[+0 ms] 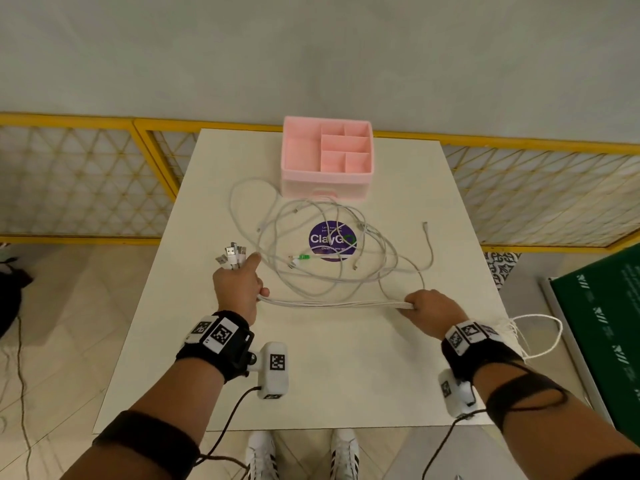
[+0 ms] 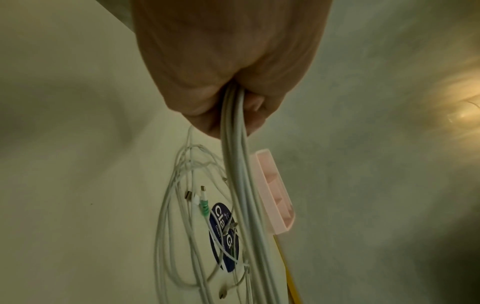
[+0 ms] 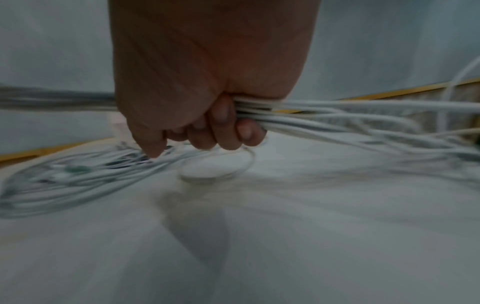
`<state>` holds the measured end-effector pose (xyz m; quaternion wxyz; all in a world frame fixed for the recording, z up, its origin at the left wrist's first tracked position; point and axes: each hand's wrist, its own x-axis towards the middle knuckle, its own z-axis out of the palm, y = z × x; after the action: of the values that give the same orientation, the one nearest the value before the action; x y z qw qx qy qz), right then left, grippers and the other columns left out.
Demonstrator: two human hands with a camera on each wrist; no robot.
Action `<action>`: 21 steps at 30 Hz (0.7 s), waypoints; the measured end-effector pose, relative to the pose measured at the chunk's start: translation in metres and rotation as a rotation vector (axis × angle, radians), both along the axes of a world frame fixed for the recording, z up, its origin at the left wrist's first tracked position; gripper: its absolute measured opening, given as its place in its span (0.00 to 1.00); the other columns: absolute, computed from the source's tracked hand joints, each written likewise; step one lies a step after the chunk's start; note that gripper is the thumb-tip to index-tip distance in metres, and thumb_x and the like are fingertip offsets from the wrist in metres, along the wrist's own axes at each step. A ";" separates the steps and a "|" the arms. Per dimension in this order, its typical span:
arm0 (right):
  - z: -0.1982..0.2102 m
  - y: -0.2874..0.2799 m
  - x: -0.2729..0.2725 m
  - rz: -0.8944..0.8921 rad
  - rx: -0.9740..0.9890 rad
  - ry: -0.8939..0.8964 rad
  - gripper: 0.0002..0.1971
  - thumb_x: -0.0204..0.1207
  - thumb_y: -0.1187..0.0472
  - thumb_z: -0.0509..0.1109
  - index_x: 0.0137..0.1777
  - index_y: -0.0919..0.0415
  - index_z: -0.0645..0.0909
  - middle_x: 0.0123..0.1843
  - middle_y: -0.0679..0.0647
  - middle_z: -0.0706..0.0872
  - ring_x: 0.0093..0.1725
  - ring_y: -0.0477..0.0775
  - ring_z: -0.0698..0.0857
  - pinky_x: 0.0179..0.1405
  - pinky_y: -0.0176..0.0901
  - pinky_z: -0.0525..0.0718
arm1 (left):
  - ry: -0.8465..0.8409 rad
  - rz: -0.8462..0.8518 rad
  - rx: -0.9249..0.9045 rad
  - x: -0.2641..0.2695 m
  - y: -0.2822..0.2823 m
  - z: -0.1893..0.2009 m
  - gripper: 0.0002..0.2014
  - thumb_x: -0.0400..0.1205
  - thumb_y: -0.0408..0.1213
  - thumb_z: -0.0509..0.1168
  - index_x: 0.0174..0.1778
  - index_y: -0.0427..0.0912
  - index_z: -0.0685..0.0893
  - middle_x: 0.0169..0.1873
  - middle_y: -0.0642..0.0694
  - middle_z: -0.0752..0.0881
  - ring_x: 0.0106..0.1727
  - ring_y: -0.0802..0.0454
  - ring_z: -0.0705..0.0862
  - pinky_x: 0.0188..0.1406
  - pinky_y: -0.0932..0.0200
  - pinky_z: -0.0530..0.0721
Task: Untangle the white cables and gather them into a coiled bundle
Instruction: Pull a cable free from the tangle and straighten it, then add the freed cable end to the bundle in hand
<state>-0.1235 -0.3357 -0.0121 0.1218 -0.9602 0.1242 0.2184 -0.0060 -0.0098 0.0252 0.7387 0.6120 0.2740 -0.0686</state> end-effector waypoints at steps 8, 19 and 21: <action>0.019 -0.086 -0.026 -0.250 -0.130 -0.104 0.24 0.85 0.41 0.62 0.32 0.55 0.79 0.30 0.51 0.83 0.32 0.52 0.83 0.30 0.42 0.74 | 0.039 0.007 -0.052 0.000 -0.003 -0.003 0.14 0.81 0.34 0.73 0.32 0.41 0.77 0.21 0.46 0.69 0.20 0.52 0.66 0.18 0.62 0.74; 0.011 -0.073 -0.004 -0.160 -0.104 0.419 0.32 0.63 0.38 0.83 0.60 0.56 0.81 0.62 0.53 0.84 0.61 0.56 0.84 0.61 0.47 0.80 | 0.018 -0.188 -0.168 -0.009 -0.009 -0.005 0.16 0.83 0.41 0.73 0.33 0.45 0.76 0.18 0.52 0.65 0.19 0.55 0.65 0.19 0.61 0.73; 0.027 -0.061 0.019 -0.126 -0.077 0.413 0.33 0.63 0.36 0.82 0.61 0.56 0.83 0.60 0.51 0.84 0.63 0.56 0.83 0.65 0.48 0.79 | 0.048 -0.206 -0.193 -0.012 -0.008 -0.009 0.15 0.83 0.42 0.73 0.34 0.47 0.75 0.19 0.53 0.63 0.19 0.56 0.63 0.18 0.63 0.67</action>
<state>-0.1047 -0.3970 0.0150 0.0704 -0.8894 0.2146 0.3973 -0.0181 -0.0179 0.0165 0.7765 0.5611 0.2194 -0.1844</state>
